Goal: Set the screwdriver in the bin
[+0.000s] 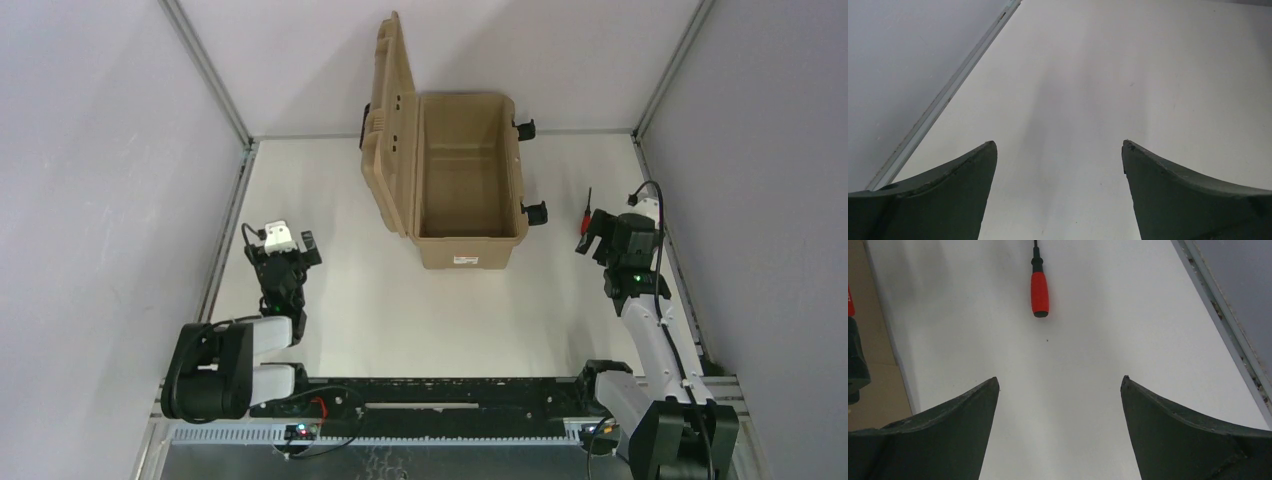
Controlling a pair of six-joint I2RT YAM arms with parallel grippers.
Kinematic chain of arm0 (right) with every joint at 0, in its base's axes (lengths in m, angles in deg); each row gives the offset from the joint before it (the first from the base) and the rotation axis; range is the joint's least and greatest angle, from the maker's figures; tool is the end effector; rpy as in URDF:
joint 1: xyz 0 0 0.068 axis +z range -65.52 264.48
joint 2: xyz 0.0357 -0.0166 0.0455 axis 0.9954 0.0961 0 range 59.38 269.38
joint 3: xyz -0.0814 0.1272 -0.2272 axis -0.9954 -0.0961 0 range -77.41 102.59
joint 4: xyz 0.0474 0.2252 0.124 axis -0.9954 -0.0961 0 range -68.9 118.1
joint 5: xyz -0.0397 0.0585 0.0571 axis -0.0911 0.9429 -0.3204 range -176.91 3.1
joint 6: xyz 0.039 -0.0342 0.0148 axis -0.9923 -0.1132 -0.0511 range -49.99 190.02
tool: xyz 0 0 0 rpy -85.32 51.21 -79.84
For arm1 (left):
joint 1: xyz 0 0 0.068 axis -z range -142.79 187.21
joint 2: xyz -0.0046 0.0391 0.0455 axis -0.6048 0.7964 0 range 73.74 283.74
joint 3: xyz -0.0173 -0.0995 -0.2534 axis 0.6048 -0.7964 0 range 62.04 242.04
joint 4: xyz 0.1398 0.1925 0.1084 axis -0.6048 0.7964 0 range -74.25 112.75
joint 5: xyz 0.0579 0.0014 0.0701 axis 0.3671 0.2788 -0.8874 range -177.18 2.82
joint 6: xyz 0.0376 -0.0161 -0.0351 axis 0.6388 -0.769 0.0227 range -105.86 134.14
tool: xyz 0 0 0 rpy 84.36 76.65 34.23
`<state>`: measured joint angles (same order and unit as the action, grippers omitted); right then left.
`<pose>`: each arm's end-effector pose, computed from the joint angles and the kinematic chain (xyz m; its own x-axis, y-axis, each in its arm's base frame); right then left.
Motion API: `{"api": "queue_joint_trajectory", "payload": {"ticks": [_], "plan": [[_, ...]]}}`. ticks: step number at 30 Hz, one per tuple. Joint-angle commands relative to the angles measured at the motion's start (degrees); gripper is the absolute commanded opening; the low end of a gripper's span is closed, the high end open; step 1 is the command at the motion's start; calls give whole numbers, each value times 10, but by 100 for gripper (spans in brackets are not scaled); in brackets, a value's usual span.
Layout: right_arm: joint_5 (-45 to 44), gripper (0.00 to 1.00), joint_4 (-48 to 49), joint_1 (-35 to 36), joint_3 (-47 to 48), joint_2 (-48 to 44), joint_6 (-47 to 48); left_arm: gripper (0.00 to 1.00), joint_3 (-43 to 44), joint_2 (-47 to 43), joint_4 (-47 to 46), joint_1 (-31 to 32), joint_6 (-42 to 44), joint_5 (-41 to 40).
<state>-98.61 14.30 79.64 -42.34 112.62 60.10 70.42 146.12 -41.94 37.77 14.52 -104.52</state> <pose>0.2043 -0.0245 0.2479 -0.4760 0.2096 -0.8541 0.3413 0.9391 0.0403 0.2088 0.0086 0.1594 -0.1118 0.0075 -0.9937 -0.2862 0.9573 0.0395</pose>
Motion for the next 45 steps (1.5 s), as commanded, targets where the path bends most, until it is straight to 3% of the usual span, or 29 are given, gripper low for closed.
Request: {"api": "queue_joint_trajectory", "payload": {"ticks": [1,6,11,19,29,34,38,40,45], "plan": [[4,100,33,2,6,-6,-18,100,26,-1,-33,-4,0,2],[8,100,-4,-1,87,60,-19,100,25,-1,-33,-4,0,2],[12,100,-128,-18,247,221,-34,100,26,0,-33,-4,0,2],[12,92,-214,-24,427,466,-20,100,25,-1,-33,-4,0,2],[19,78,-210,-26,506,621,-13,100,25,-1,-32,-4,0,2],[29,56,-215,-30,521,663,-14,100,26,-1,-32,-4,0,2],[41,13,-217,-37,514,655,-19,100,26,-1,-33,-4,0,2],[47,6,-219,-41,514,635,-17,100,26,-2,-32,-4,0,2],[52,0,-269,-46,555,574,2,100,26,-1,-32,-4,0,2]]}}
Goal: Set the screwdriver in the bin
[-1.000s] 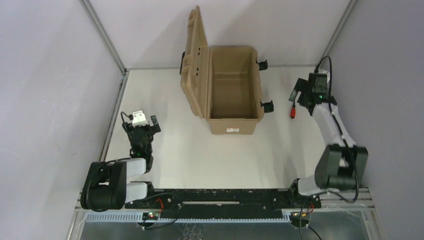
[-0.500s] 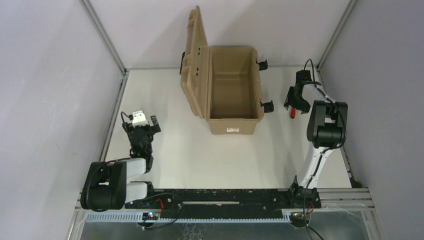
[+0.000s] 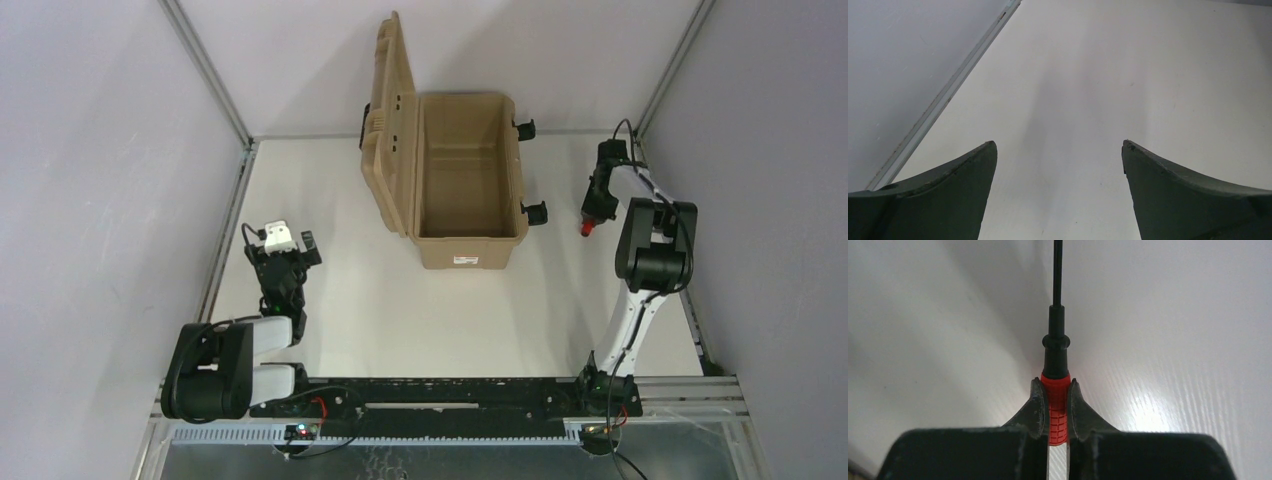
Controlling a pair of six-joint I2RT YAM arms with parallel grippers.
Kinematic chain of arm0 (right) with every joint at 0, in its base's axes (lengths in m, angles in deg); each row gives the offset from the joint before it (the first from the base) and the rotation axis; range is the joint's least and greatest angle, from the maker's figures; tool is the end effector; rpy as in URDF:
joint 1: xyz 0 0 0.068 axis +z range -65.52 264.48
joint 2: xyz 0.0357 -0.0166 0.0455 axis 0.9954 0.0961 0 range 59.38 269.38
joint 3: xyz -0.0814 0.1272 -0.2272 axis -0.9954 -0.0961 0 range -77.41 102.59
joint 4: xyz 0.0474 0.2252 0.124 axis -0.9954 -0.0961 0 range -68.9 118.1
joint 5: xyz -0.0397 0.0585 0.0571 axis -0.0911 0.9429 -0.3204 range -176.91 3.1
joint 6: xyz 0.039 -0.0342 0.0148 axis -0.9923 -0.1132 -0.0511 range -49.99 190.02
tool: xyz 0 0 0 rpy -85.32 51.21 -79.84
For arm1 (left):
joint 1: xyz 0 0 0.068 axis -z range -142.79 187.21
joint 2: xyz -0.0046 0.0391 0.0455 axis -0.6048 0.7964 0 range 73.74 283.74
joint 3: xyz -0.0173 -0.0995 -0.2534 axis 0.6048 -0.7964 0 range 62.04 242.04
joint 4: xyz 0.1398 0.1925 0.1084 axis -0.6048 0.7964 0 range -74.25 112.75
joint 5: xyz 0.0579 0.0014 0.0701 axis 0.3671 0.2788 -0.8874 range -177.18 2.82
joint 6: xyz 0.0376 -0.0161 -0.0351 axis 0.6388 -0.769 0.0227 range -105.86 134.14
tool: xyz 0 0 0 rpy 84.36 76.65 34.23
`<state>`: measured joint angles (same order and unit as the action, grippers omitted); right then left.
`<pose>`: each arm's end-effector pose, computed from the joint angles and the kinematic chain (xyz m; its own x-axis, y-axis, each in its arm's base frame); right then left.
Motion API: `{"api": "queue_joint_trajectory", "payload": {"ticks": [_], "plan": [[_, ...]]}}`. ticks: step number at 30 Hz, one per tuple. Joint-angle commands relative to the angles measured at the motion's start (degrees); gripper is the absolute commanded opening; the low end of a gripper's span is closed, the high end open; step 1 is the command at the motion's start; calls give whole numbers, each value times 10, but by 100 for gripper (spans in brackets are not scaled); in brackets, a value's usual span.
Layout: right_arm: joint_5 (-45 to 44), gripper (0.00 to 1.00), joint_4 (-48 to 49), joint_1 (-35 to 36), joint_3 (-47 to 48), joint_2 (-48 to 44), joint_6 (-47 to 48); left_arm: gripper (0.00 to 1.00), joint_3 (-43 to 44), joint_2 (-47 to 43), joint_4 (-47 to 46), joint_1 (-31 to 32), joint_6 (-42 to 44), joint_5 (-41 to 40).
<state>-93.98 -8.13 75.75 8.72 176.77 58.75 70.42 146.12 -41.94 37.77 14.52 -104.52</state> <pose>0.4181 -0.0686 0.1711 -0.8570 0.3279 -0.3976 0.3719 0.9275 -0.0368 0.2088 0.0086 0.1594 -0.1118 0.0075 -0.9937 -0.2862 0.9573 0.0395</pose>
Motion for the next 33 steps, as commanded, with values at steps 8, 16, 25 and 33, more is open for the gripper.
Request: {"api": "queue_joint_trajectory", "payload": {"ticks": [8,16,25,33], "plan": [[7,0,-159,-2,132,-155,51,100,26,0,-33,-4,0,2],[-3,1,-252,60,251,-195,39,100,25,-1,-32,-4,0,2],[92,1,-255,204,363,-171,-32,100,25,-1,-32,-4,0,2],[121,2,-190,294,399,-81,-74,100,25,-1,-32,-4,0,1]]}}
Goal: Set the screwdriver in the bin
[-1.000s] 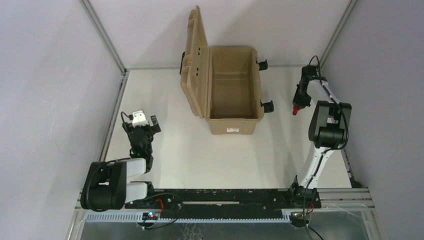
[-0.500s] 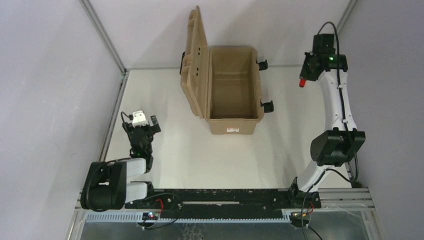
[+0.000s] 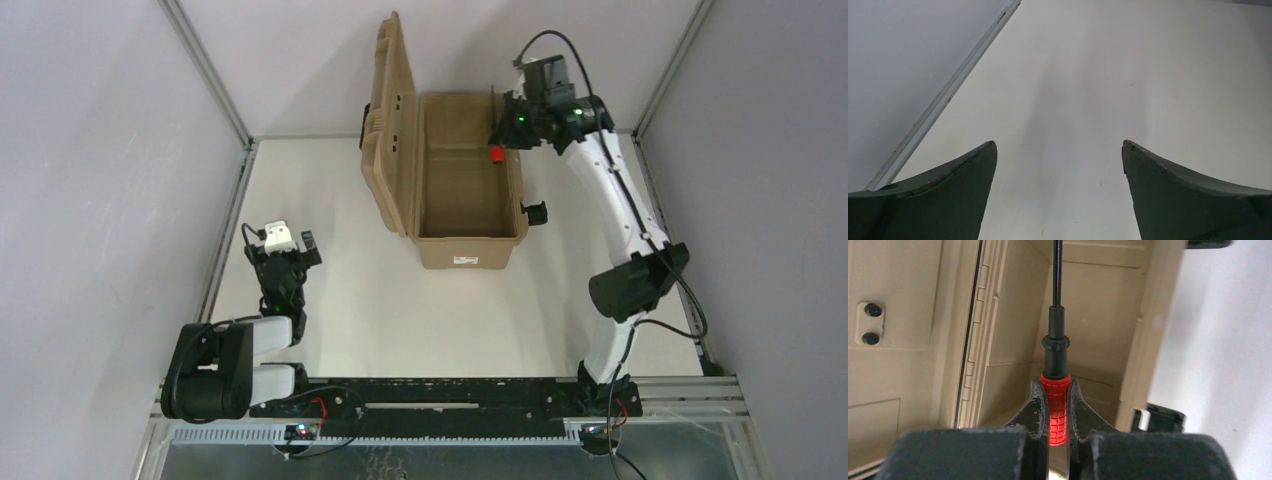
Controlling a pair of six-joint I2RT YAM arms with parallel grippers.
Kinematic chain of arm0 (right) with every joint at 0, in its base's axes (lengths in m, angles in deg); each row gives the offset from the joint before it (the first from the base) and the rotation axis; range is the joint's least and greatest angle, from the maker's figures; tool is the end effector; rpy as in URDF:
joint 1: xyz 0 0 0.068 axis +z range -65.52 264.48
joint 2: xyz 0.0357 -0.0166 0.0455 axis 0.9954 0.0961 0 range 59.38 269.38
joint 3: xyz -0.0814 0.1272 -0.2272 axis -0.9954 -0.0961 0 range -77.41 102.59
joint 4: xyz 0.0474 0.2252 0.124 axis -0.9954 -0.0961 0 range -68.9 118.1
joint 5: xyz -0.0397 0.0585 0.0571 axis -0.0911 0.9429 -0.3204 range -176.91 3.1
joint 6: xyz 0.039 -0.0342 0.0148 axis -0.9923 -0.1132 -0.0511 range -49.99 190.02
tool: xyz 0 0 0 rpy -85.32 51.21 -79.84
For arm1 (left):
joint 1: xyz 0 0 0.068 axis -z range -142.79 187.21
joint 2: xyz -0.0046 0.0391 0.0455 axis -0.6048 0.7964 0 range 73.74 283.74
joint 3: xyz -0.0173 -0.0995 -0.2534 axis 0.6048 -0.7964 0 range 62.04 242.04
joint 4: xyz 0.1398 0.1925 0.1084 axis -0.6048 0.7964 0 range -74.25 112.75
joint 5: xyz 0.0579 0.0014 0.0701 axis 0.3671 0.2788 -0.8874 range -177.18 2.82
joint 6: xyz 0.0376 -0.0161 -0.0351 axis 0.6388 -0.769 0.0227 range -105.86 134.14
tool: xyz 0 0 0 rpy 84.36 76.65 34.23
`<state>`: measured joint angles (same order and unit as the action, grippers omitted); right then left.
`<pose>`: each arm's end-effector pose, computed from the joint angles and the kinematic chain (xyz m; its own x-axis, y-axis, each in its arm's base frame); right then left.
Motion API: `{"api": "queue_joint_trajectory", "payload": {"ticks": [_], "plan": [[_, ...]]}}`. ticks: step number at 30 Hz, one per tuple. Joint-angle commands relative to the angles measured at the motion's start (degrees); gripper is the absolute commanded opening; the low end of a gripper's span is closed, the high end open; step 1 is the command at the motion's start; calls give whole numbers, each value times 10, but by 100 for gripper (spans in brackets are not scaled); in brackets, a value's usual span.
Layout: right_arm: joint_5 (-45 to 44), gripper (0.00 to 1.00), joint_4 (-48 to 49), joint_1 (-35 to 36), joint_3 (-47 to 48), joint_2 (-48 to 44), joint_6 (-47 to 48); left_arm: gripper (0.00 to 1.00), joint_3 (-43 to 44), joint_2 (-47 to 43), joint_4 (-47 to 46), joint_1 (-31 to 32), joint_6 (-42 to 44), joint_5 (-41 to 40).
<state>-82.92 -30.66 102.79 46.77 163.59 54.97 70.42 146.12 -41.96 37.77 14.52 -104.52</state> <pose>0.3597 0.1217 0.4408 -0.6691 0.0515 -0.7414 -0.1978 0.9493 0.2444 0.2088 0.0086 0.1594 -0.1115 0.0075 -0.9937 -0.2863 0.9573 0.0394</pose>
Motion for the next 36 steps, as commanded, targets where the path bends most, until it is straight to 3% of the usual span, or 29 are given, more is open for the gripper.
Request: {"api": "queue_joint_trajectory", "payload": {"ticks": [1,6,15,18,21,24,28,36], "plan": [[2,2,38,32,20,64,-38,100,26,-1,-32,-4,0,2],[-74,5,61,61,39,151,-46,100,25,-1,-32,-4,0,2],[-109,11,99,85,39,290,-47,100,26,-1,-32,-4,0,2],[-114,25,98,87,36,310,-57,100,25,-1,-32,-4,0,2],[-126,32,103,90,21,314,-60,100,25,-1,-32,-4,0,2],[-130,66,98,91,16,312,-64,100,25,0,-32,-4,0,2],[-128,78,84,92,36,281,-51,100,25,-1,-32,-4,0,2],[-114,90,73,71,68,135,-5,100,25,-1,-33,-4,0,1]]}}
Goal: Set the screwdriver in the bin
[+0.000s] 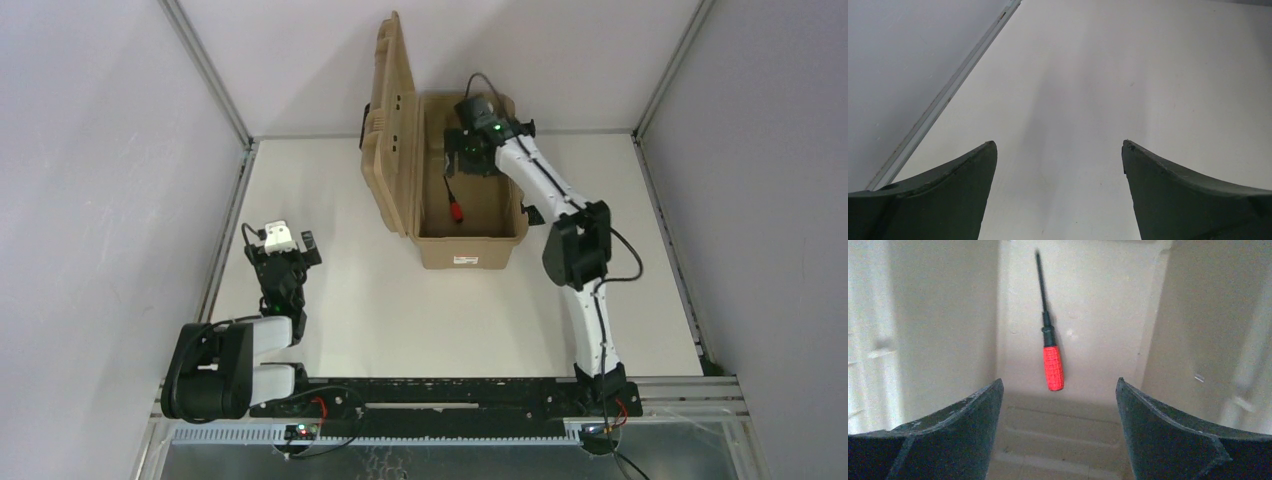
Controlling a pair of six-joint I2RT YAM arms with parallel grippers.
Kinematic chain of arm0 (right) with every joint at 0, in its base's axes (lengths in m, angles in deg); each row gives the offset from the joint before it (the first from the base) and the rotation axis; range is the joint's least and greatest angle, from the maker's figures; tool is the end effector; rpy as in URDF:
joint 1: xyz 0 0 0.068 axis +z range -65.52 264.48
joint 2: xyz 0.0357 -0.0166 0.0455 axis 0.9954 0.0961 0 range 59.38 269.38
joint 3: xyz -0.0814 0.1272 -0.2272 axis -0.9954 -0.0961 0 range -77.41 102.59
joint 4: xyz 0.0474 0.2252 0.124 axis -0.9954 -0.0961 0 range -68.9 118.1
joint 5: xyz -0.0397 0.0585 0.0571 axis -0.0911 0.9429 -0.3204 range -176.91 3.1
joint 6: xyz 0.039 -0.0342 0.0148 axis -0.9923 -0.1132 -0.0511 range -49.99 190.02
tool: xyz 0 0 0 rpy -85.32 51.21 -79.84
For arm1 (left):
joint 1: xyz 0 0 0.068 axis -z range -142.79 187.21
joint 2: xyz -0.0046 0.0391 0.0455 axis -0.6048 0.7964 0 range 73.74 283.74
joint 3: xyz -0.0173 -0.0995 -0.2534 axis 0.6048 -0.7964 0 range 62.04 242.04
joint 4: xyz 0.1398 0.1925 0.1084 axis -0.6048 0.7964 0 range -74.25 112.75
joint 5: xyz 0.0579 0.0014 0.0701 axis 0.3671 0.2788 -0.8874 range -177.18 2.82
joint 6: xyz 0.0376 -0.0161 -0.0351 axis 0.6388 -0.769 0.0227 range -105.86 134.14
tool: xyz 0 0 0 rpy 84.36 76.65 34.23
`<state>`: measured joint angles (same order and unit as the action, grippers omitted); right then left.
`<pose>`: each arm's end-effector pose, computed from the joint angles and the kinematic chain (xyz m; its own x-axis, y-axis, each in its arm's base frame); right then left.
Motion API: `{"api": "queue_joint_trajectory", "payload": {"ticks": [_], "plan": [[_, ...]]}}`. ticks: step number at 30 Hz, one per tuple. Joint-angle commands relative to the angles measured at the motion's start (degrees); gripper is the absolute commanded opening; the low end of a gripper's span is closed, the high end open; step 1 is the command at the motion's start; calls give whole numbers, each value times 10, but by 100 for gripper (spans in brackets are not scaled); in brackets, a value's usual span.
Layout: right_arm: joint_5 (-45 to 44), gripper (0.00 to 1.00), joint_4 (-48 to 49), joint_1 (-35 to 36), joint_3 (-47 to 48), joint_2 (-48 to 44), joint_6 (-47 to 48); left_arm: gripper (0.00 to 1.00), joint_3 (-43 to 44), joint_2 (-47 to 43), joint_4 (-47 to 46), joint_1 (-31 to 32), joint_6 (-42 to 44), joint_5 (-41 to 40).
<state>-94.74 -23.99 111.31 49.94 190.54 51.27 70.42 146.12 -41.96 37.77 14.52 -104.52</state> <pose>0.4513 0.2228 0.2654 -0.8216 -0.0586 -0.5671 -0.1212 0.9899 0.0733 0.2088 0.0086 0.1594 -0.1115 0.0075 -0.9937 -0.2863 0.9573 0.0394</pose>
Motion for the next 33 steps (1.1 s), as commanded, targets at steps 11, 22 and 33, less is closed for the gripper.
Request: {"api": "queue_joint_trajectory", "payload": {"ticks": [11,22,33], "plan": [[43,100,-31,-192,-47,-259,96,100,26,0,-32,-4,0,2],[-28,100,-43,-321,-82,-294,173,100,26,-1,-32,-4,0,2],[-42,100,-32,-323,-97,-305,181,100,26,-1,-32,-4,0,2]]}}
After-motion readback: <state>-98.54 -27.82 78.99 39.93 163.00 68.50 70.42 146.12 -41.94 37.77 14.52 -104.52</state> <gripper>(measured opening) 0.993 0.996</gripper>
